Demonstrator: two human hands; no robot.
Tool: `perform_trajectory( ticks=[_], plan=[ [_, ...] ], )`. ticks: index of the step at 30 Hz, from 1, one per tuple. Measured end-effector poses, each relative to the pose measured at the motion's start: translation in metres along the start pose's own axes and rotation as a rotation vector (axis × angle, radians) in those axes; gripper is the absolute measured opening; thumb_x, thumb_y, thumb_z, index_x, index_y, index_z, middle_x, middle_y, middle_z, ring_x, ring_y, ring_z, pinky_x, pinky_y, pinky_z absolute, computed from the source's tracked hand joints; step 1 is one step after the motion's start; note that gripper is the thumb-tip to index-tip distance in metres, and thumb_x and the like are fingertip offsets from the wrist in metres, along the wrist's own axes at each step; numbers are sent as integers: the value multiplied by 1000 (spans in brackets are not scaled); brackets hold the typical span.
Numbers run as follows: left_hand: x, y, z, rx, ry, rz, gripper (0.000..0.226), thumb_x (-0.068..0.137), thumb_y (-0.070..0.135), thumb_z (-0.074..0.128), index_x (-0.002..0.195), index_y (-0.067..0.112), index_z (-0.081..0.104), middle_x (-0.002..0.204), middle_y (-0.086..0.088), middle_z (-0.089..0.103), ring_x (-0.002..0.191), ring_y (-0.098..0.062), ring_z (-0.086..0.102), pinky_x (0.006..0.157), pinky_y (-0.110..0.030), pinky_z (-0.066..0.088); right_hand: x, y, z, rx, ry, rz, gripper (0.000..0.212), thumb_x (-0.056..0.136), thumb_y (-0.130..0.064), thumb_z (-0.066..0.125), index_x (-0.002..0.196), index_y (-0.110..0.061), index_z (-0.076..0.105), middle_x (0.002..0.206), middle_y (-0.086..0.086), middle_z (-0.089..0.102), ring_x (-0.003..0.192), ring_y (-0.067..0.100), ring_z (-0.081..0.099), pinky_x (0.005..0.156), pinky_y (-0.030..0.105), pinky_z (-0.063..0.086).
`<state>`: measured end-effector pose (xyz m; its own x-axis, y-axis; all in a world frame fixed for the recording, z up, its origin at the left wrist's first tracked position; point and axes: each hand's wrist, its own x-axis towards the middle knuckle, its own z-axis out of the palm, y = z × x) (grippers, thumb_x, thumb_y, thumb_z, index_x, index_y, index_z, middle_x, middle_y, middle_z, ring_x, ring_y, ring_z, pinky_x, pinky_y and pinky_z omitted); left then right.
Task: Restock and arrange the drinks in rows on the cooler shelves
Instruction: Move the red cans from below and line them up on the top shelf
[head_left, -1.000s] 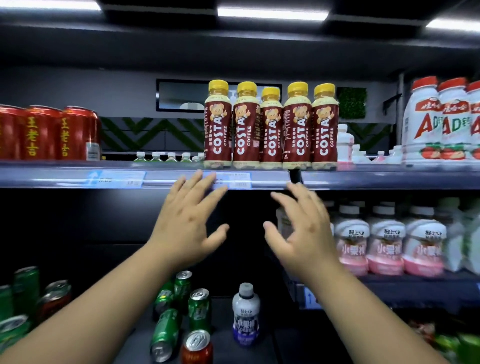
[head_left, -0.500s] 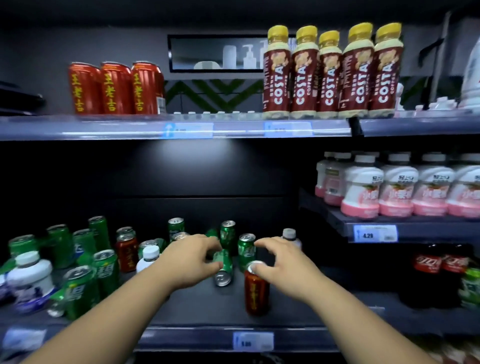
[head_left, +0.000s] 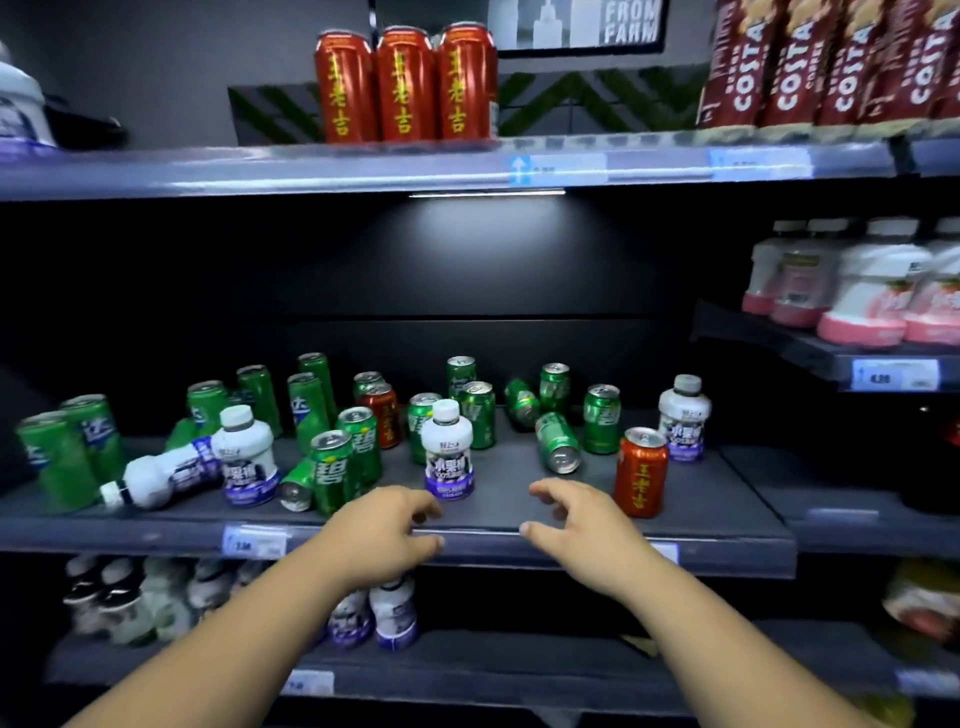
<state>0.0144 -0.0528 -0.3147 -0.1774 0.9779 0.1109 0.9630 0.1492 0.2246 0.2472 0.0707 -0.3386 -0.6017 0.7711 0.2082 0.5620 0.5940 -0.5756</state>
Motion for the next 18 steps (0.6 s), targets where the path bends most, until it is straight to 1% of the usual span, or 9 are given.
perform_trajectory(
  ticks=[3,6,9,12,14,16,18],
  plan=[
    [-9,-14,3,-3,-9,9,38,86,51,62,119,32,63,113,12,65,97,-7,62,82,-26,49,-5,-8,5,-21,0,20,57,84,-49,70,135,-29,56,133,-5,59,115,12,57,99,28,45],
    [-8,-20,3,-50,0,18,35,85,49,64,116,32,64,110,12,66,93,-6,63,83,-27,51,-5,-5,-8,-67,25,44,60,82,-48,70,137,-29,55,139,-4,55,124,14,53,104,31,43],
    [1,-19,3,-115,1,35,35,83,49,65,114,33,65,105,14,67,91,-2,64,84,-29,53,0,14,-39,-128,136,135,63,81,-44,72,138,-26,54,141,-1,53,129,19,49,107,33,40],
    [21,-9,5,-141,19,70,33,82,50,66,111,34,65,102,15,67,89,0,63,82,-28,53,9,40,-65,-175,233,235,66,76,-40,77,137,-26,55,137,3,56,127,25,50,106,34,40],
    [37,2,5,-172,34,86,28,83,47,67,108,35,66,99,16,67,88,0,62,82,-27,53,17,56,-74,-173,223,286,69,75,-37,78,138,-27,52,137,5,54,127,27,49,107,35,39],
    [55,14,4,-182,41,111,24,83,45,67,105,36,65,97,16,67,87,0,62,83,-27,52,29,70,-78,-162,185,311,79,74,-34,79,144,-25,45,143,5,49,133,28,45,109,37,38],
    [73,23,1,-180,38,141,28,82,48,65,108,37,64,98,15,67,85,0,62,82,-29,53,41,82,-80,-125,144,320,89,73,-32,81,150,-24,37,150,4,42,138,26,40,112,38,36]
  ],
)
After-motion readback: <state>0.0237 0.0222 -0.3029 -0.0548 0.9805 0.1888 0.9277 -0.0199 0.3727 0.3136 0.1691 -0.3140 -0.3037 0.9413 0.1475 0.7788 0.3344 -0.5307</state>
